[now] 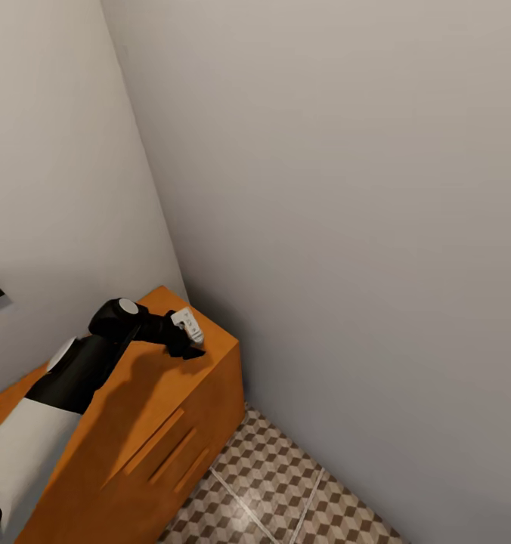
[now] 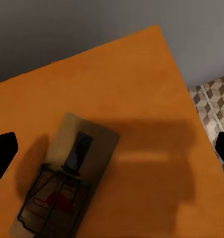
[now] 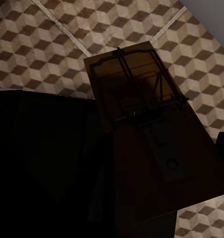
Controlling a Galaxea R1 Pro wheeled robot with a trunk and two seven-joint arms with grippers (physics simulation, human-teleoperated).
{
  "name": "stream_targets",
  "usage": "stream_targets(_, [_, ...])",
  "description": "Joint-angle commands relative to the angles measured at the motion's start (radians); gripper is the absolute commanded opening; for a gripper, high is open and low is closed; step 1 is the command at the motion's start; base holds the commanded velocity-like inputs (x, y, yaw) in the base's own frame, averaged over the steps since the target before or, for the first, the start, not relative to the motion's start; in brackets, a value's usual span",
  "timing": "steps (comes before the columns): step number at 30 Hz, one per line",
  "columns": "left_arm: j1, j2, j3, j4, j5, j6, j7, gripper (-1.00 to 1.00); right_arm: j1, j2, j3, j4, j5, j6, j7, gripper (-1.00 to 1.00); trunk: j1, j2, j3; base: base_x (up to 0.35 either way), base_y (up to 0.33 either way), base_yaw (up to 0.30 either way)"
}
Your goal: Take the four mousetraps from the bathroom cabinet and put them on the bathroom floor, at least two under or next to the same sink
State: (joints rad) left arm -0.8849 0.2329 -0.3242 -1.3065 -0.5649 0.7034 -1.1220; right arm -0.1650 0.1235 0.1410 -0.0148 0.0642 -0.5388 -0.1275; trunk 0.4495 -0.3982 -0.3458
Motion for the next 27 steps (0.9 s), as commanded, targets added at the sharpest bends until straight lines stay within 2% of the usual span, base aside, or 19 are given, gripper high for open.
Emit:
stream_targets(1, [-0.004, -0.004, 0.0, -0.001, -0.017, 0.007, -0.014, 1.0, -0.001, 0.0, 0.006, 0.001, 0.006, -0.001, -0.012, -1.0, 0.001, -0.002, -0.002, 0.0, 0.0, 0.0])
stream_targets(8, [-0.009, -0.008, 0.005, -0.001, -0.041, 0.003, -0.059, 1.0, -0.001, -0.002, 0.006, 0.001, 0.006, -0.001, -0.011, -1.0, 0.001, -0.002, -0.002, 0.0, 0.0, 0.0])
stream_targets(21, [-0.01, 0.03, 0.007, -0.029, -0.048, -0.006, -0.08, 1.0, -0.001, -0.003, 0.006, 0.001, 0.006, -0.001, -0.011, -1.0, 0.001, -0.002, -0.002, 0.0, 0.0, 0.0])
stream_targets(27, [-0.01, 0.051, 0.011, -0.036, -0.048, -0.046, -0.18, 1.0, -0.001, -0.004, 0.006, 0.001, 0.006, -0.001, -0.011, -1.0, 0.001, -0.002, -0.002, 0.0, 0.0, 0.0])
